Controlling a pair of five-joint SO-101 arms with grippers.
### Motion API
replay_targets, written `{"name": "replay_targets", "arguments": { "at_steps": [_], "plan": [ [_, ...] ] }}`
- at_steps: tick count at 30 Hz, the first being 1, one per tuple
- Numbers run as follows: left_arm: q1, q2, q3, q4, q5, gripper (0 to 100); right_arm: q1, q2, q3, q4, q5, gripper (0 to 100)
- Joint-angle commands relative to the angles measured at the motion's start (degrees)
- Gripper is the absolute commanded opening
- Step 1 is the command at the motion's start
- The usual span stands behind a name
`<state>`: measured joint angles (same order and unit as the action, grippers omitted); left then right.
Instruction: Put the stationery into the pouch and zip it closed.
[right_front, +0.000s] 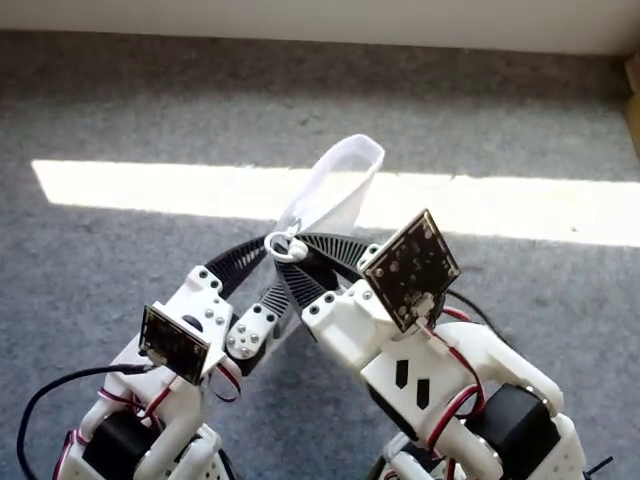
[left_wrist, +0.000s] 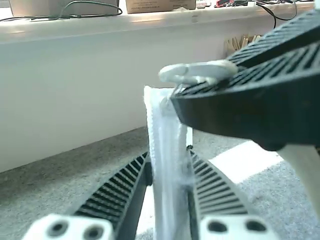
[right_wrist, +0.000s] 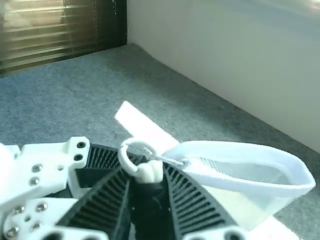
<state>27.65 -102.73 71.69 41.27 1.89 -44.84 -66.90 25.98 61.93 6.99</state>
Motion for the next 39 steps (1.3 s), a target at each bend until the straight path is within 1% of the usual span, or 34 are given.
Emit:
{"name": "replay_targets", "arguments": {
  "at_steps": [1,6,13,15,17,19,23,25,30,34,39],
  "plan": [
    [-0.84,-0.84,-3.82,0.00,3.08,16,-0.92,-1.63,-1.45,0.31,0.53,0.6],
    [-2.95,-0.84,-3.82,-0.26,4.22,16,-0.92,-1.63,-1.27,0.40,0.44,0.6],
    [-2.51,-0.84,-2.95,0.00,3.87,1,-0.75,-1.63,-1.45,-0.22,0.44,0.6],
    [-2.51,-0.84,-2.59,0.09,3.87,1,-0.57,-1.63,-1.45,-1.98,0.44,0.6],
    [-2.77,-0.84,-2.95,1.93,3.87,1,-0.40,-1.63,-1.45,-3.56,0.35,0.6],
    [-2.95,-0.84,-3.91,4.13,3.87,1,1.63,-1.63,-1.45,-5.14,-0.18,0.6],
    [-2.95,-0.84,-7.96,10.11,3.78,1,7.78,-1.27,-1.45,-8.13,-4.31,0.5],
    [-2.95,-0.84,-8.92,11.60,3.78,1,10.24,-1.27,-1.10,-9.27,-5.45,0.5],
    [-2.95,-0.84,-9.19,11.69,3.78,1,16.31,-1.19,-1.01,-11.38,-7.30,0.5],
    [-2.95,-0.84,-9.45,11.78,3.78,1,18.95,-1.10,-0.48,-12.53,-7.30,0.5],
    [-2.95,-0.84,-9.98,11.78,3.78,0,21.93,-1.19,4.18,-14.73,-7.30,0.5]
  ]
}}
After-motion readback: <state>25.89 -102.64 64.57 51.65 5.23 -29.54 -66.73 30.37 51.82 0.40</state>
